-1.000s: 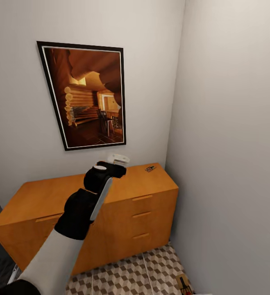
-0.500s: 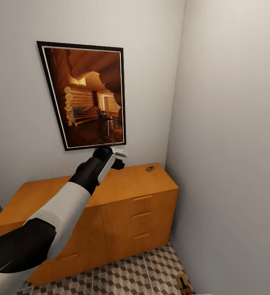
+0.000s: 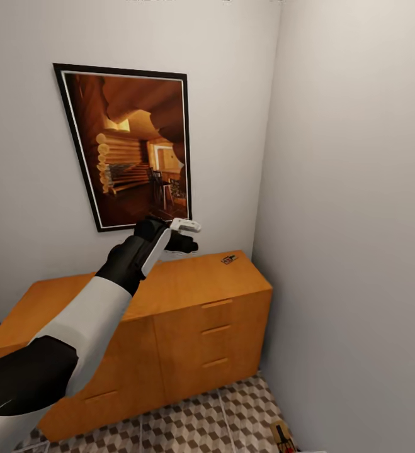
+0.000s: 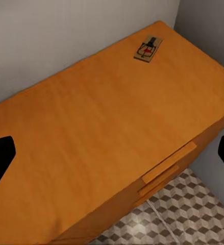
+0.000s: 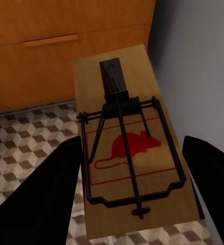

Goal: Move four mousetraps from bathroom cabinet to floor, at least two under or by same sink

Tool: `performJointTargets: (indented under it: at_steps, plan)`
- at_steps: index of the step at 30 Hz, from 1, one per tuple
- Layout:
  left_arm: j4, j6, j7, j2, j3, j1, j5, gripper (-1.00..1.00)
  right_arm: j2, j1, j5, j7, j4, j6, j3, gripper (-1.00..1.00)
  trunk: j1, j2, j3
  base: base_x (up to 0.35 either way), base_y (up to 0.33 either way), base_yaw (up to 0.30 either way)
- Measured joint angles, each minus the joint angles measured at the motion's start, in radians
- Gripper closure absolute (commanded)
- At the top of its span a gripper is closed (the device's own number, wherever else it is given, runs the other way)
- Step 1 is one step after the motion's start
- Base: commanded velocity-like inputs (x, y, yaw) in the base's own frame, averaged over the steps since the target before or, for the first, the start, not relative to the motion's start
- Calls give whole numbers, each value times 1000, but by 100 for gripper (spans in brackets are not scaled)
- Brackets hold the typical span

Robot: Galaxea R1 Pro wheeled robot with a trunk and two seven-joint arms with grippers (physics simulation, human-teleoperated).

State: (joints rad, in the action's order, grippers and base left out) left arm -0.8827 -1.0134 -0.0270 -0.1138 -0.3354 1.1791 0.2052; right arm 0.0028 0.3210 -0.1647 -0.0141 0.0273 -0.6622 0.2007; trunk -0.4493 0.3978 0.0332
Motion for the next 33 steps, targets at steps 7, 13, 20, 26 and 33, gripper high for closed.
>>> performJointTargets:
  at_steps: [7, 13, 20, 26, 33]
  plan:
    - [-38, -1, 29, 24, -4, 1, 5, -100, 2, 0, -2, 2, -5, 4, -1, 100, 0, 0, -5, 0, 0, -124]
    - [-33, 0, 34, 26, -6, 0, 6, -100, 38, -3, -2, 4, -12, 115, -1, 100, 0, 0, -6, 0, 0, -17]
    - [-34, 1, 35, 26, -10, 1, 5, -100, 56, -15, -25, 2, -5, 277, -3, 100, 0, 0, -6, 0, 0, -1]
    - [-31, 2, 37, 26, -11, 1, 5, -100, 58, -15, -53, 0, -3, 285, -2, 100, 0, 0, -6, 0, 0, 0]
    - [-31, 2, 37, 26, -11, 1, 5, -100, 57, -15, -53, -1, -2, 283, -1, 100, 0, 0, -6, 0, 0, 0]
